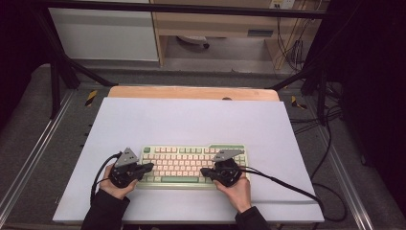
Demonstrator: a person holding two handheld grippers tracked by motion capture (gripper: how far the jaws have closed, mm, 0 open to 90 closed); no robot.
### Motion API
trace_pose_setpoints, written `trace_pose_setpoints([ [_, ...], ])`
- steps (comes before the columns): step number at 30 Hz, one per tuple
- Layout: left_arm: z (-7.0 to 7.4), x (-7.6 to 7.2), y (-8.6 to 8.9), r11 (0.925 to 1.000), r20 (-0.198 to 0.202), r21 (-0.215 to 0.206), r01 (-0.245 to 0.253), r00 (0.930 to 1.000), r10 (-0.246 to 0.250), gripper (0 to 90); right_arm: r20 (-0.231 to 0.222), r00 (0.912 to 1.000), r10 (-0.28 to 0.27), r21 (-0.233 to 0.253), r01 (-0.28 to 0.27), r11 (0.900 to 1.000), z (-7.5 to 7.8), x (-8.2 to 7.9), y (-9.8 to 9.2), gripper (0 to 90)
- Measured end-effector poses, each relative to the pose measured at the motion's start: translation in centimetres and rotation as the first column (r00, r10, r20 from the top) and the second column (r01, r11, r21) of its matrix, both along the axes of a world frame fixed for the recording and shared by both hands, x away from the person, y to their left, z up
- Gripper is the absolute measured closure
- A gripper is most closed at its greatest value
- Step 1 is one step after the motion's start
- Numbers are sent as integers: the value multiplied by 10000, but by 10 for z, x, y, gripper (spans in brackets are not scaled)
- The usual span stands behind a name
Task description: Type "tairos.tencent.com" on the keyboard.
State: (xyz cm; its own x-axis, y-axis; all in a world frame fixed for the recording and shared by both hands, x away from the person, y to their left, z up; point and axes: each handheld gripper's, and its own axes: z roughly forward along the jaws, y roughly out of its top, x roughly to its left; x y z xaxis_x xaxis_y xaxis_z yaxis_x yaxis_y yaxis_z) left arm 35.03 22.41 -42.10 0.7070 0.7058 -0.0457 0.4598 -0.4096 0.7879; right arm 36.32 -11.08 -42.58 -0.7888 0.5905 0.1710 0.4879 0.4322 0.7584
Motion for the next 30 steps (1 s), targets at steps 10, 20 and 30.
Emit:
trace_pose_setpoints([
  [10,1,-1,-1,10000,34,-16,39,10000,-39,900,321,9993,-177,20,176,9998,10,0,-12,900],
  [20,3,-2,-5,9999,83,-45,105,9999,-104,900,330,9984,-463,178,457,9988,14,1,-24,900],
  [30,7,-4,-20,9993,152,-17,375,9992,-374,900,384,9977,-555,186,549,9983,16,2,-28,900],
])
